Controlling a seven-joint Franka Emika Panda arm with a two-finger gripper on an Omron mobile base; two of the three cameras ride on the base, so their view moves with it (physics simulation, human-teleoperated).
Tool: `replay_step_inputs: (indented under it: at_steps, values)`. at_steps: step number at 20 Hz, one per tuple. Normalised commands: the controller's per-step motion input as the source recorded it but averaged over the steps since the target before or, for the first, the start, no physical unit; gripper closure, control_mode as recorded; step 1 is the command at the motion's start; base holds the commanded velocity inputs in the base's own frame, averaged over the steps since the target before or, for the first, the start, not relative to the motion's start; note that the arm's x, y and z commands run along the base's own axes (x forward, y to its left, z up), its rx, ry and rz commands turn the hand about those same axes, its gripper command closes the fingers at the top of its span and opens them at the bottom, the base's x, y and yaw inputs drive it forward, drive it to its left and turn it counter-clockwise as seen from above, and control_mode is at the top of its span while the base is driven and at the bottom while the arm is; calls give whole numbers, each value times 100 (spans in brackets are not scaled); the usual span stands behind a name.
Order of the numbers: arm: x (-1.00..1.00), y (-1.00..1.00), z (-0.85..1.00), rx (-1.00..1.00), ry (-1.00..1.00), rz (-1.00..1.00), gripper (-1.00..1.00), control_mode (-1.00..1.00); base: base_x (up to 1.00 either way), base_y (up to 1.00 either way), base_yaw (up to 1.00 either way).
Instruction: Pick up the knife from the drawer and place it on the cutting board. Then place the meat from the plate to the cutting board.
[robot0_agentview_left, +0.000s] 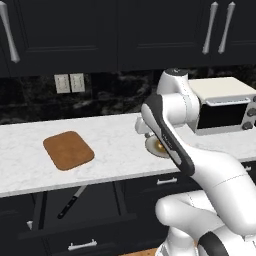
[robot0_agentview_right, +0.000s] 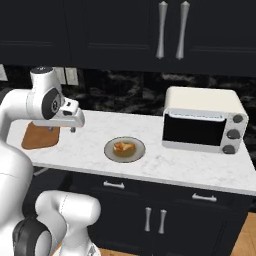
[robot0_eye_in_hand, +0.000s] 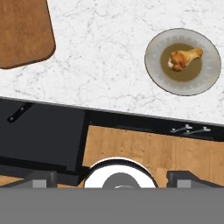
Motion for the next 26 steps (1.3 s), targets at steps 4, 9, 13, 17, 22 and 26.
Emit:
replay_step_inputs:
  at_steps: [4,9,13,17,22,26]
  values:
    - [0,0,0,0,0,0,-100,100,0,-25,0]
    - [0,0,0,0,0,0,-100,-100,0,-10,0]
    - [4,22,-10,0,2,0,-100,-100,0,0,0]
    - [7,88,-60,0,0,6,-100,-100,0,0,0]
    - [22,100,-52,0,-1,0,-100,-100,0,0,0]
    - [15,100,-28,0,0,0,-100,-100,0,0,0]
